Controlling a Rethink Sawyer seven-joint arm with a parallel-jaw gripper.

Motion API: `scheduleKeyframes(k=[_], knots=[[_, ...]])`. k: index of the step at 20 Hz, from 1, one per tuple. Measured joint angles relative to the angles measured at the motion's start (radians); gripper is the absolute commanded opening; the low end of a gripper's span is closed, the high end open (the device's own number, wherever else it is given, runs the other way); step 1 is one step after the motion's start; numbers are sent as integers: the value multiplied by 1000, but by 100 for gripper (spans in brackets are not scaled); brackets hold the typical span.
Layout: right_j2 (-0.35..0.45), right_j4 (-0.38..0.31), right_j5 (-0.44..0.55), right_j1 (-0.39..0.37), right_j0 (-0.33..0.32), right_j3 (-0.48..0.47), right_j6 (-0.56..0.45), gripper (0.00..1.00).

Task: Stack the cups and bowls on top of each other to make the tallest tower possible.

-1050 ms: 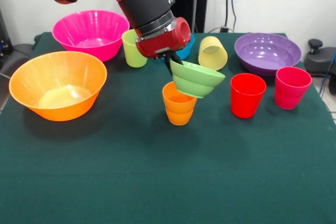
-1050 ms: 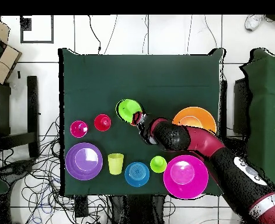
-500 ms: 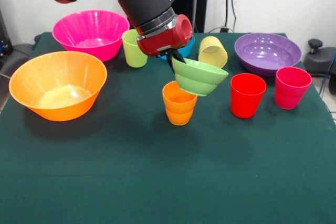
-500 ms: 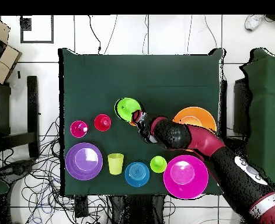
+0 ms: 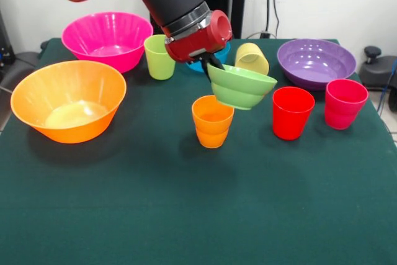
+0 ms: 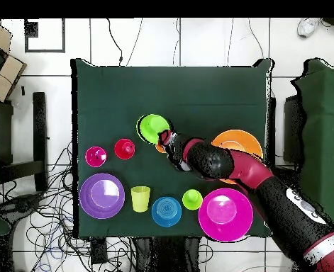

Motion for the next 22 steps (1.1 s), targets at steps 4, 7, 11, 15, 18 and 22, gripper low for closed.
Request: scheduleKeyframes(k=[4,7,11,15,18,22], knots=[[10,22,27,-17,-13,4,0,0],[11,35,62,-22,-23,5,0,0],[11,48,98,-22,-31,5,0,0],[11,60,132,-22,-37,5,0,0],[10,61,148,-22,-37,5,0,0],[5,61,164,-22,-37,5,0,0]])
